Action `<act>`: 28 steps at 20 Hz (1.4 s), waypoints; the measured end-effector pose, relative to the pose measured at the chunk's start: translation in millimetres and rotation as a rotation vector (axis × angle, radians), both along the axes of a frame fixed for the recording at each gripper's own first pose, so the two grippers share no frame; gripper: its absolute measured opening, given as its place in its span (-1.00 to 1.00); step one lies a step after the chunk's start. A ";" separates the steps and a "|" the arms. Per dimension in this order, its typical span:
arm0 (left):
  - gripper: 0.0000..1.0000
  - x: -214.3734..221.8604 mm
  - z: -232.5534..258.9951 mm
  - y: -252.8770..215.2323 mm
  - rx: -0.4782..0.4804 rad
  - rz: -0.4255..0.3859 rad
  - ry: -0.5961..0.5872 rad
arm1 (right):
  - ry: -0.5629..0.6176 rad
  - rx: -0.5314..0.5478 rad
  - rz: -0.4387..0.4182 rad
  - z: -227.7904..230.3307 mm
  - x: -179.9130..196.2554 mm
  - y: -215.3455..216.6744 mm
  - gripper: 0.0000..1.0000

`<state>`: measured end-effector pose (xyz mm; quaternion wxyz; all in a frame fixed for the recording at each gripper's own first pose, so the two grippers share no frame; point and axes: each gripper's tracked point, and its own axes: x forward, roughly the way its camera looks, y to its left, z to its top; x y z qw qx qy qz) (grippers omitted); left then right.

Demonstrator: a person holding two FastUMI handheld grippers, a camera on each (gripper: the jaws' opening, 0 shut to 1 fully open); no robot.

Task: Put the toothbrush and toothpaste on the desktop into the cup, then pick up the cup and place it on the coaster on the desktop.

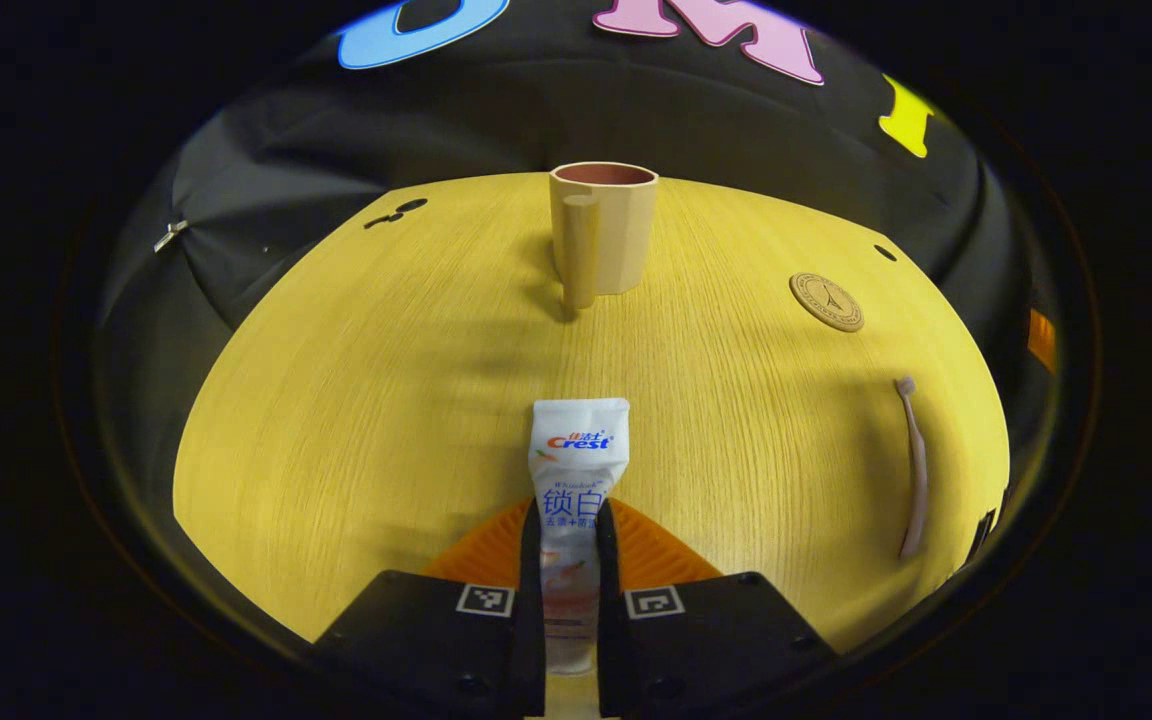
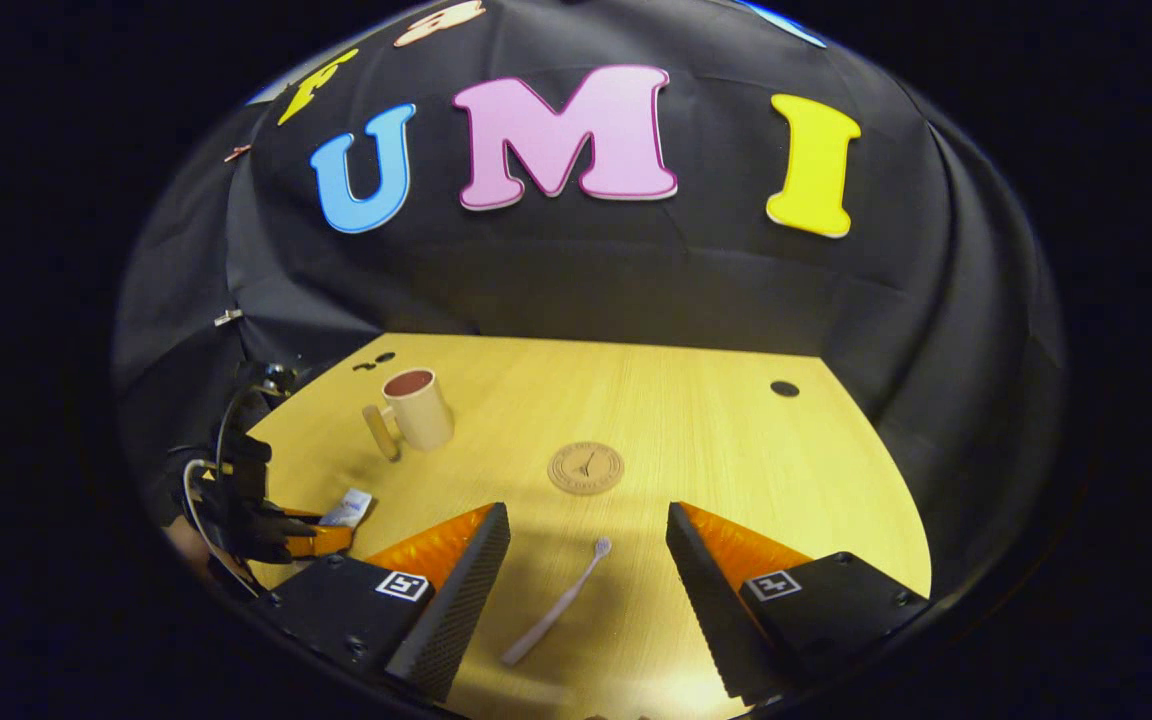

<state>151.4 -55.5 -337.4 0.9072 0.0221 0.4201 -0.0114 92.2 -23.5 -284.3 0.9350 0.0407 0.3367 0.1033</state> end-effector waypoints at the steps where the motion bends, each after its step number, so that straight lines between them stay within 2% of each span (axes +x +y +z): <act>1: -0.52 -2.0 1.4 0.5 0.001 0.001 0.006 | 0.045 0.006 -0.007 -12.2 -4.5 0.0 0.94; 6: -0.58 -11.6 14.2 4.9 -0.041 0.036 -0.011 | 0.208 0.030 -0.045 -55.3 -19.8 0.4 0.96; 13: -0.58 -32.9 44.0 12.9 -0.091 0.084 -0.051 | 0.349 0.009 -0.085 -99.5 -31.8 3.4 0.96; 21: -0.58 -48.7 66.8 13.9 -0.002 0.057 -0.084 | 0.474 -0.057 -0.092 -135.3 -47.1 10.3 0.96; 23: -0.58 -49.0 70.6 8.8 0.000 0.047 -0.092 | 0.467 -0.061 -0.097 -135.1 -42.5 13.1 0.96; 25: -0.58 -50.7 72.4 4.5 -0.008 0.048 -0.090 | 0.486 -0.108 -0.086 -138.9 -43.5 9.9 0.93; 26: -0.58 -50.8 74.2 2.0 -0.015 0.050 -0.090 | 0.489 -0.122 -0.074 -137.3 -43.3 10.3 0.83; 28: -0.58 -49.4 77.1 0.3 -0.016 0.047 -0.099 | 0.504 -0.126 -0.059 -138.9 -43.2 12.8 0.04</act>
